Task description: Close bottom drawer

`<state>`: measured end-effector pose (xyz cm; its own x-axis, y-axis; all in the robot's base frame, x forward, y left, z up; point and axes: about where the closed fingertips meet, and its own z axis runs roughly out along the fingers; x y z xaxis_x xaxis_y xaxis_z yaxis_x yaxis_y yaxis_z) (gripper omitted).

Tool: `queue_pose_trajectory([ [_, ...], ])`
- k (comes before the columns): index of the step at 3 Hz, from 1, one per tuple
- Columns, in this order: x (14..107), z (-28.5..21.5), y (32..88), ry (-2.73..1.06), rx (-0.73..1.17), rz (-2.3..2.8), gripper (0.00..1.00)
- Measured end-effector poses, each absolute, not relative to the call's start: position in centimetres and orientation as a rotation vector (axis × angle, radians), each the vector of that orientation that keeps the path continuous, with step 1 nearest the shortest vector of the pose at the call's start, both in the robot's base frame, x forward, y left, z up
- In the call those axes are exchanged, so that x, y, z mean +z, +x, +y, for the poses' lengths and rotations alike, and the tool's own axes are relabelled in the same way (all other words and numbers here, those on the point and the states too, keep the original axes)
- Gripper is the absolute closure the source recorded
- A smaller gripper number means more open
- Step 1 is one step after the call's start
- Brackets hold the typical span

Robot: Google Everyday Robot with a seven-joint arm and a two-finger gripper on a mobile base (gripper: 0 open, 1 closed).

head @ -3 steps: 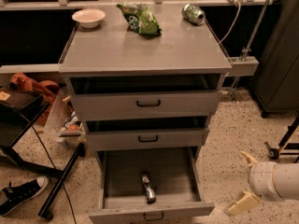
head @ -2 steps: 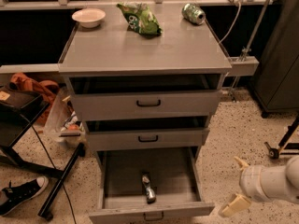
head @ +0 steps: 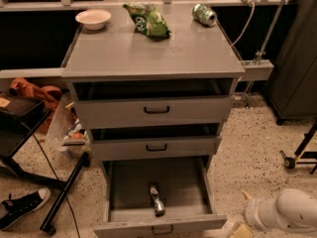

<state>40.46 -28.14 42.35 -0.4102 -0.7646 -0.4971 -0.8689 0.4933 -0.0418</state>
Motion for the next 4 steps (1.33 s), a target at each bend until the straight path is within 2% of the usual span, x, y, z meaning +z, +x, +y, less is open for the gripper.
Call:
queue_pose_trajectory([
  [1,35.7,-28.0,40.8,-1.309,0.268,2.284,0.0],
  [4,34.2,-26.3,41.6,-1.372,0.283,2.219,0.0],
])
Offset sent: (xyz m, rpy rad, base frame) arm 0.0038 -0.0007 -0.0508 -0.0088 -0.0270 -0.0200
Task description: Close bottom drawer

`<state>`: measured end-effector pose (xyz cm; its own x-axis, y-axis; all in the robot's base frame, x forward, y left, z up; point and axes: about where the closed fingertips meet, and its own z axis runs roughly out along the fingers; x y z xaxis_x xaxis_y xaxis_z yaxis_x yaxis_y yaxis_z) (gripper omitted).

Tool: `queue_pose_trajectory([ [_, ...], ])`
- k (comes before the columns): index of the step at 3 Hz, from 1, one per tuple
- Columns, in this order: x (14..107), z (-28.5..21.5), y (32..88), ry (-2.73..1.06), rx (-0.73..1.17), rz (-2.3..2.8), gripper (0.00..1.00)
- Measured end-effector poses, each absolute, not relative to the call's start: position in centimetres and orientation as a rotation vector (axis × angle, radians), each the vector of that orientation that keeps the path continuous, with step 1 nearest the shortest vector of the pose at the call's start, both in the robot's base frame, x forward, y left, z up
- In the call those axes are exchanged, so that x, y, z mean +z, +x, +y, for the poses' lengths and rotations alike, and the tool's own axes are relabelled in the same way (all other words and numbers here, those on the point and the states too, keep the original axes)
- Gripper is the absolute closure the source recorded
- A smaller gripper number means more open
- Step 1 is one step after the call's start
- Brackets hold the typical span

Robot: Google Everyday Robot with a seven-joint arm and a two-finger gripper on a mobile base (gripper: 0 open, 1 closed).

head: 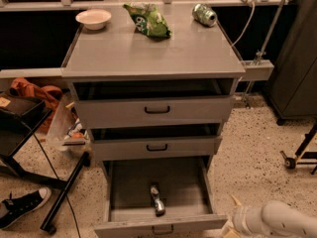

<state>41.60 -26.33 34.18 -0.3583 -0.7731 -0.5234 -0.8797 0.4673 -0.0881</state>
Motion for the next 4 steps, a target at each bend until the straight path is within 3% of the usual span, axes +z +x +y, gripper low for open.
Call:
queue_pose_trajectory([
  [4,23.3,-19.3,47.6,-1.622,0.369,1.892,0.0],
])
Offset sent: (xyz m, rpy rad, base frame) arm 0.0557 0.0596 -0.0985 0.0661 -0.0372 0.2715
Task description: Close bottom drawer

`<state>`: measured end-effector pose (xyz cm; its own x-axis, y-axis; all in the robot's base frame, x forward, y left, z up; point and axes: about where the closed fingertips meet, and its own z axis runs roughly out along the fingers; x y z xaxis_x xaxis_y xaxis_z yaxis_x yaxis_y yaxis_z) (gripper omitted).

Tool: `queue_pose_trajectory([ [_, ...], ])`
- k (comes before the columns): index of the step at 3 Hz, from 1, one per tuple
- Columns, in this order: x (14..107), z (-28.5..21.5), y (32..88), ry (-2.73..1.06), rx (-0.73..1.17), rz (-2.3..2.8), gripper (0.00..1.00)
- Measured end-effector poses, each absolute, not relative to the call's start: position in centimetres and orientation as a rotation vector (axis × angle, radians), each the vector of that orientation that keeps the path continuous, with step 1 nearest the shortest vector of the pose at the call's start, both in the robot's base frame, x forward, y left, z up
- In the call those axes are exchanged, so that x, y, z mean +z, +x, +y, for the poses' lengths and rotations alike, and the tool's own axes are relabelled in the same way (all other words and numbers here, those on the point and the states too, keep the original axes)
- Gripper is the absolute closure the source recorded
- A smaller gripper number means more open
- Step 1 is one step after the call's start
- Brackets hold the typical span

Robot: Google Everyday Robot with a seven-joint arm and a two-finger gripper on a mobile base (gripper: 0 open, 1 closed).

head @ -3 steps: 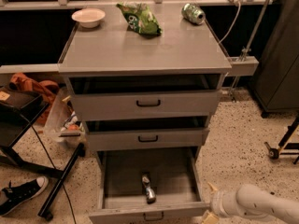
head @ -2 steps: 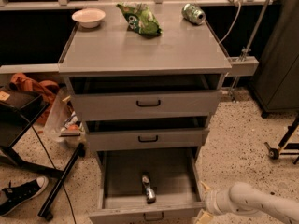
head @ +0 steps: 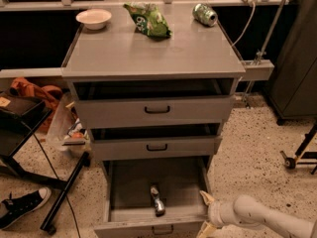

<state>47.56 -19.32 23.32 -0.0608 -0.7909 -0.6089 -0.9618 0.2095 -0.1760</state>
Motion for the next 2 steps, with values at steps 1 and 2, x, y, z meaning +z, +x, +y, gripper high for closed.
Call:
queue_pose_trajectory([
  [1,21.6,-18.0,48.8,-1.637,0.348,1.825,0.0],
  [2,20.5,-16.9,50.0,-1.647,0.339,1.778,0.0],
])
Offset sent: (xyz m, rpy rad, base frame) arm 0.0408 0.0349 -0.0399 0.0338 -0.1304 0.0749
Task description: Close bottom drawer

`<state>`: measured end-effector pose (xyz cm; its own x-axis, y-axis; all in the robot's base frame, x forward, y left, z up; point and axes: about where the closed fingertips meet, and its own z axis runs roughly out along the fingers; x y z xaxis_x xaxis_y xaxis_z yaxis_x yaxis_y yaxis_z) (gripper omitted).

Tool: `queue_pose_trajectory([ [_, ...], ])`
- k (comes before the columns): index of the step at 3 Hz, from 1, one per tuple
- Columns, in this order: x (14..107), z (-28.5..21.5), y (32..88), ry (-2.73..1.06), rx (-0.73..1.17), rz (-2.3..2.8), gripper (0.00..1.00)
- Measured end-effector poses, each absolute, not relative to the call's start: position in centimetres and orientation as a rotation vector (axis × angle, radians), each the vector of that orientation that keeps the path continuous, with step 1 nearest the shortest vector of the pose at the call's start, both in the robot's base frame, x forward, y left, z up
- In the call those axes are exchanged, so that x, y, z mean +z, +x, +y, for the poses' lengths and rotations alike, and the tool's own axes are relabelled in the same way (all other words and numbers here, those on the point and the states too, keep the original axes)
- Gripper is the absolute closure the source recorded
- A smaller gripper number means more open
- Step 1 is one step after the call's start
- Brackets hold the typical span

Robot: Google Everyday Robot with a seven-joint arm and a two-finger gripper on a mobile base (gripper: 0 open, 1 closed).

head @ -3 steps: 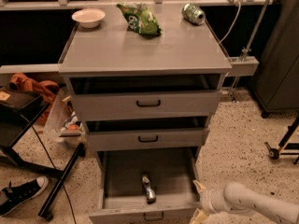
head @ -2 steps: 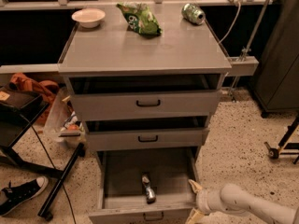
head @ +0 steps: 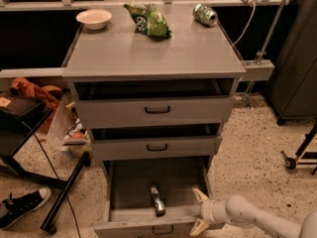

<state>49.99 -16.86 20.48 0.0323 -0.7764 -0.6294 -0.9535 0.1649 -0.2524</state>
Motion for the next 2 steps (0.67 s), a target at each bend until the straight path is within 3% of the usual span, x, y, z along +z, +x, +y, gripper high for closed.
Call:
queue_pose_trajectory([
  [1,19.8,-15.7,51.1,-1.654,0.33,1.749,0.15],
  [2,19.5,-14.6,52.3,-1.654,0.324,1.728,0.39],
])
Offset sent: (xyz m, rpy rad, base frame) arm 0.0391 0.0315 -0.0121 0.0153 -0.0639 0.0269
